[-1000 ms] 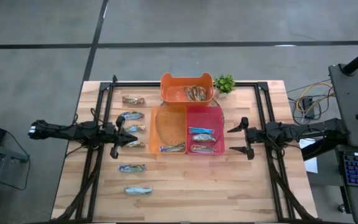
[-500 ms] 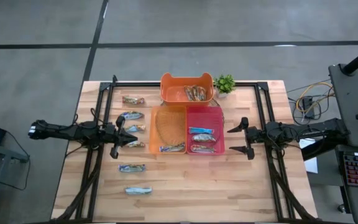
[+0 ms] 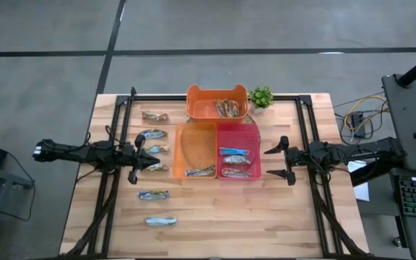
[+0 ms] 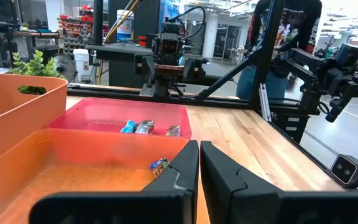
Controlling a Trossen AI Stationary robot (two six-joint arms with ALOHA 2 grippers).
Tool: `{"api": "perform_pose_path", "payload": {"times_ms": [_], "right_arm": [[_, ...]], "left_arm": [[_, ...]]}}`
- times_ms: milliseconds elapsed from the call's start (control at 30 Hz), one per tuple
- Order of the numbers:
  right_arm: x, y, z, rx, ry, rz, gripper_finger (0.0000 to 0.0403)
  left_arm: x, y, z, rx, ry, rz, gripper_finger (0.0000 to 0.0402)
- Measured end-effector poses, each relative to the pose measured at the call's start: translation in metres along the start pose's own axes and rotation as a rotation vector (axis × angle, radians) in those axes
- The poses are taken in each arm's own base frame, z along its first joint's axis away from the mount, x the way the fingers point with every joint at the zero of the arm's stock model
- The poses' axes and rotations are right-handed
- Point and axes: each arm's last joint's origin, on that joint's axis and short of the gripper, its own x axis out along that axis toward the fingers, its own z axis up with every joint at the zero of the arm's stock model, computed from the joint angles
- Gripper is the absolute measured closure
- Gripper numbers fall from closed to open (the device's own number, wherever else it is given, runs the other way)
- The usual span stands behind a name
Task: Pick and place Granola Bars by type
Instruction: Put the red granola bar into the pink bin
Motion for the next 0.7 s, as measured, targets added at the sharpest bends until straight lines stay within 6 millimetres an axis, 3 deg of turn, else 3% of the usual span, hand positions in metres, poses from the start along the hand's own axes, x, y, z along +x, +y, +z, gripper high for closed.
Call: {"api": "perform_pose_path", "payload": {"times_ms": [700], "right_arm": [[0.0000, 0.0000, 0.0000, 0.001, 0.000, 0.000, 0.0044]], "left_arm": [[0.0000, 0.0000, -0.0002, -0.060, 0.001, 0.000, 0.0401]]}}
